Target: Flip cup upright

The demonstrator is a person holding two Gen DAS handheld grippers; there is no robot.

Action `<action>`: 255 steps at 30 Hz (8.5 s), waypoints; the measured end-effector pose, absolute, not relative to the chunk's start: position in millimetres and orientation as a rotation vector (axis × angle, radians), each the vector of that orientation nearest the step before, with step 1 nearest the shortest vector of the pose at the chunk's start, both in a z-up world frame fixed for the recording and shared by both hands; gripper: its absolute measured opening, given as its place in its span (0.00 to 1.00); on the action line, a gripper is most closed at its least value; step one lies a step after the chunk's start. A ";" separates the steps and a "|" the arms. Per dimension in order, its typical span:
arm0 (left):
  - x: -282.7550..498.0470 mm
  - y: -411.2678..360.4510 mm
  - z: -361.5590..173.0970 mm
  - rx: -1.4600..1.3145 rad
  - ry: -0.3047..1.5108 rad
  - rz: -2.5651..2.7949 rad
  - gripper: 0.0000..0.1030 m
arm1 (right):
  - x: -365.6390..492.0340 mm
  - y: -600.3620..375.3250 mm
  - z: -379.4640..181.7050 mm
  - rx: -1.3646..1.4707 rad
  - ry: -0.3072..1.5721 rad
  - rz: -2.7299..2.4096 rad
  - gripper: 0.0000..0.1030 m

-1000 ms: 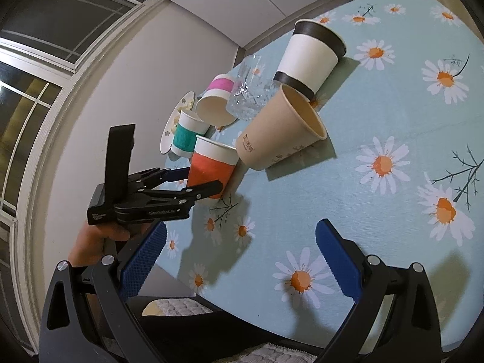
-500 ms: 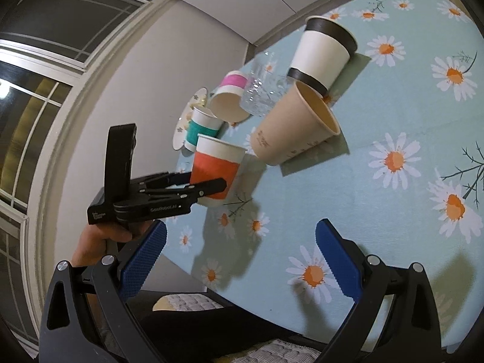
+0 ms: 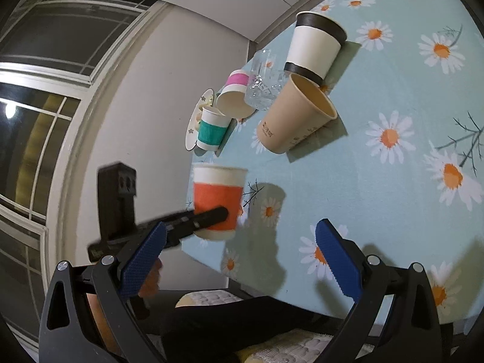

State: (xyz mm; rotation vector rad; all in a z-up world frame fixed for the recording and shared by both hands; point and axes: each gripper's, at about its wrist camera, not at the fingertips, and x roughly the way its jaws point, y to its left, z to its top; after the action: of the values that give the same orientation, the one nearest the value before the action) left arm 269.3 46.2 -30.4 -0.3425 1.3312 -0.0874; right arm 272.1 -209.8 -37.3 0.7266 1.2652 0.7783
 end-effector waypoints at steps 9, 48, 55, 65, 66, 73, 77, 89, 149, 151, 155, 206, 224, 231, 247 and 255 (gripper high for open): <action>253.0 22.1 -50.7 -0.452 1.335 -0.057 0.59 | 270.4 -230.9 -40.9 0.819 1.276 0.758 0.95; 219.1 30.3 -33.9 -0.403 1.287 -0.031 0.70 | 264.4 -208.6 -60.9 0.723 1.377 0.750 0.95; 191.4 53.5 -29.3 -0.456 1.227 -0.054 0.70 | 266.5 -186.3 -73.3 0.637 1.411 0.736 0.95; 147.1 76.5 -32.7 -0.558 1.122 -0.110 0.70 | 271.2 -146.2 -76.4 0.506 1.413 0.693 0.87; 144.1 78.1 -32.7 -0.553 1.106 -0.105 0.70 | 270.7 -142.2 -77.2 0.477 1.413 0.685 0.86; 140.3 84.6 -38.8 -0.573 1.048 -0.127 0.70 | 269.2 -123.6 -87.9 0.415 1.447 0.707 0.76; 145.6 83.6 -48.7 -0.580 1.062 -0.154 0.70 | 271.5 -112.4 -86.2 0.377 1.441 0.726 0.74; 146.2 87.8 -59.9 -0.593 1.070 -0.191 0.70 | 278.3 -99.1 -94.4 0.358 1.470 0.748 0.64; 126.4 137.9 -49.9 -0.718 0.898 -0.101 0.70 | 159.4 -62.7 -109.4 -0.172 0.485 0.230 0.64; 126.9 137.7 -50.0 -0.717 0.899 -0.098 0.70 | 158.6 -63.4 -109.7 -0.166 0.489 0.228 0.64; 128.0 136.4 -50.5 -0.704 0.904 -0.093 0.70 | 158.6 -64.5 -108.0 -0.158 0.497 0.231 0.74; 27.8 35.9 12.4 -0.132 0.558 -0.044 0.93 | 65.4 -201.0 20.1 -0.013 0.609 0.483 0.95; 6.0 6.7 9.0 -0.069 0.541 -0.076 0.93 | 37.8 -206.1 20.8 -0.042 0.598 0.472 0.95; 6.5 4.8 7.5 -0.066 0.551 -0.078 0.93 | 38.0 -204.2 19.7 -0.057 0.594 0.448 0.95; 8.2 2.5 5.6 -0.058 0.567 -0.080 0.93 | 41.2 -202.3 16.2 -0.064 0.607 0.427 0.95; 8.4 2.3 5.4 -0.060 0.570 -0.078 0.93 | 42.1 -200.6 15.1 -0.073 0.613 0.426 0.95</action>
State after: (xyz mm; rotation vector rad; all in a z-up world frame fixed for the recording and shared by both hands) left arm 8.4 2.3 5.4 -0.0597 0.5704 -0.0782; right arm 42.1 -200.6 15.1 -0.0727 0.6132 0.4257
